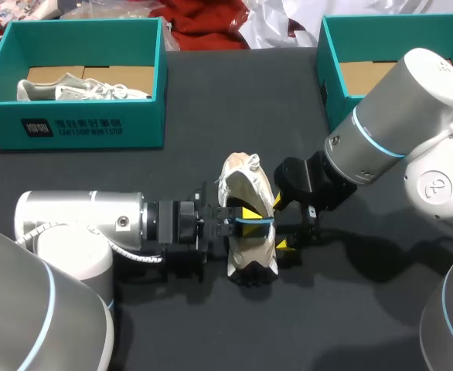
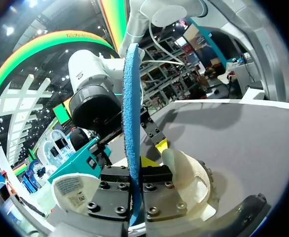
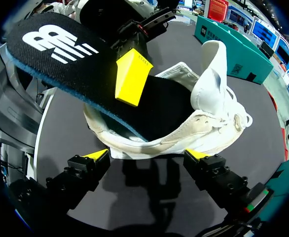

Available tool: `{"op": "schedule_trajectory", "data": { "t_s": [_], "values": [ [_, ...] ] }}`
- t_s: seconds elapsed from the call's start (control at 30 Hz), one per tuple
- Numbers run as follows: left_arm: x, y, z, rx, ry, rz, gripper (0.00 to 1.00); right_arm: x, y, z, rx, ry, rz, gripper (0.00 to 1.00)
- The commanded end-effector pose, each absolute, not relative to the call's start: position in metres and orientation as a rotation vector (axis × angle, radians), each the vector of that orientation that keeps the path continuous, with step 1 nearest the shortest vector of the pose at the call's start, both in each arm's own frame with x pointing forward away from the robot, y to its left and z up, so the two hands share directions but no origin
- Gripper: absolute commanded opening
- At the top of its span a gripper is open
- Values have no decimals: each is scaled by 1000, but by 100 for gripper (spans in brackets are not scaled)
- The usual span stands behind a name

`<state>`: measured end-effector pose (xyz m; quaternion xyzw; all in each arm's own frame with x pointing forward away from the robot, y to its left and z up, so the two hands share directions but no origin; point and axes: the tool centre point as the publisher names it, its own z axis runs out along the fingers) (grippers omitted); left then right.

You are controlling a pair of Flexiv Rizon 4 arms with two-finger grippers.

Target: Take the shoe out of the shoebox, open the shoe tongue, remove and reinsert the insole, then place the shoe into the shoebox

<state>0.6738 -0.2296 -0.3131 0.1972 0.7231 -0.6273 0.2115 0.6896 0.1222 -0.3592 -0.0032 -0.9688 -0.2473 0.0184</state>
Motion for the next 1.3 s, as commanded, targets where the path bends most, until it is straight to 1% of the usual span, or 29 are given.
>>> {"op": "schedule_trajectory", "data": {
  "t_s": [0.03, 0.47, 0.73, 0.77, 0.83, 0.9, 0.93, 1.07, 1.2, 1.3],
  "values": [
    [679, -232, -319, 544, 2014, -1736, 0, 688, 123, -360, -12, -3012, -767, 100],
    [694, -227, -338, 500, 2053, -1711, 0, 688, 123, -360, -12, -3012, -767, 100],
    [693, -227, -335, 508, 2043, -1706, 0, 688, 123, -360, -12, -3012, -767, 100],
    [692, -227, -334, 512, 2038, -1710, 5, 688, 123, -360, -12, -3012, -767, 100],
    [689, -228, -331, 522, 2031, -1711, 22, 688, 123, -360, -12, -3012, -767, 100],
    [686, -228, -328, 529, 2020, -1714, 32, 688, 123, -360, -12, -3012, -767, 100],
    [685, -228, -326, 533, 2015, -1715, 34, 688, 123, -360, -12, -3012, -767, 100],
    [676, -228, -318, 575, 1976, -1705, 37, 688, 123, -360, -12, -3012, -767, 100],
    [667, -228, -310, 614, 1944, -1697, 35, 688, 123, -360, -12, -3012, -767, 100],
    [662, -230, -305, 639, 1925, -1672, 31, 688, 123, -360, -12, -3012, -767, 100]
  ]
}}
